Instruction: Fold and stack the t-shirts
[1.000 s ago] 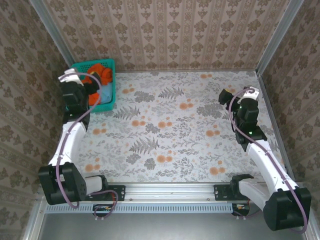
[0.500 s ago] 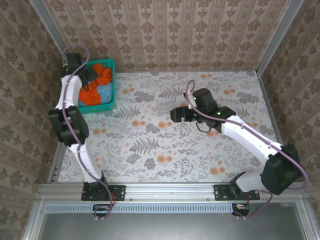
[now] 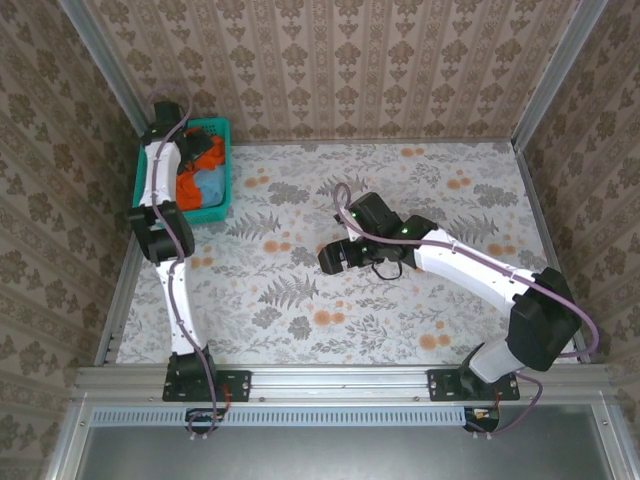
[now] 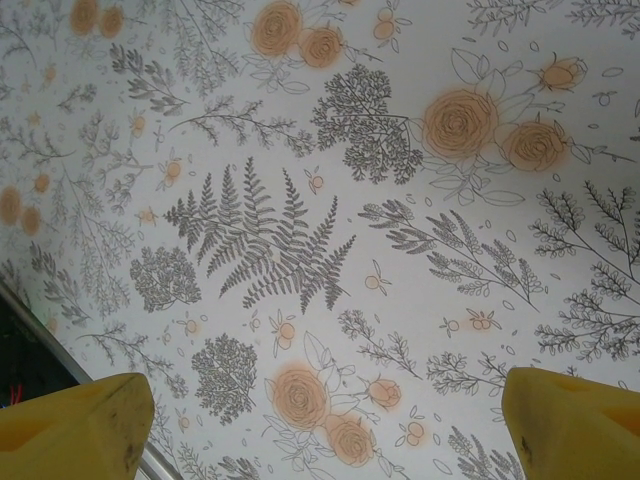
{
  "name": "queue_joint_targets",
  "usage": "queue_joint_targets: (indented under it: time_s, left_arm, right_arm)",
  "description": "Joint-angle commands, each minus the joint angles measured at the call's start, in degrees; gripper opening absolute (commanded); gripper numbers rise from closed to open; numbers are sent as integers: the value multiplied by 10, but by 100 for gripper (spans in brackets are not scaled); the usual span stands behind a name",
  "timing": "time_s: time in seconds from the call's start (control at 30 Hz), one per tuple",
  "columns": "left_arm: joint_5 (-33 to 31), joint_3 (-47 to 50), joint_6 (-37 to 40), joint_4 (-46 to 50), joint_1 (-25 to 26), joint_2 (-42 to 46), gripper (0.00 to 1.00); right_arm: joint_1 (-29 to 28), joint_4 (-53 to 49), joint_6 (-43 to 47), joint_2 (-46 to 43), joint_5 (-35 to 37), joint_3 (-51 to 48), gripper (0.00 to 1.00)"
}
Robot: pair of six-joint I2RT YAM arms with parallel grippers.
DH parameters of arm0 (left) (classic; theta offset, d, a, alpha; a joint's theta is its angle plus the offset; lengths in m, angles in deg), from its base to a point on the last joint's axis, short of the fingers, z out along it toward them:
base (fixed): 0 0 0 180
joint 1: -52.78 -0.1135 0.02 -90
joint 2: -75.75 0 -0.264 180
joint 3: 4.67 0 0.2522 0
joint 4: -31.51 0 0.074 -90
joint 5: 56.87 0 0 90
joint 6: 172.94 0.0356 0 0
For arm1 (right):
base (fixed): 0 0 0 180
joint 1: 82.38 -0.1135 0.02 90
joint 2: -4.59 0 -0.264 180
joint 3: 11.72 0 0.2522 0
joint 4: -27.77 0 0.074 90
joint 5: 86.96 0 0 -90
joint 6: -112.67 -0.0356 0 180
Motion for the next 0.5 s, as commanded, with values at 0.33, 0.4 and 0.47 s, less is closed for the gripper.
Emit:
queue_joint_targets:
  time_s: [0.33, 0.4, 0.47]
  left_arm:
    - [56, -31, -27, -59, -8, -7, 25]
    - [44, -32, -20, -51, -8, 18, 17]
    - [15, -31, -14, -32, -5, 58, 1]
  right_arm:
    - [-6, -26, -26, 26, -8, 35, 89]
    - [-6, -23, -25, 26, -9, 34, 89]
    - [-6, -17, -24, 24, -9, 29, 89]
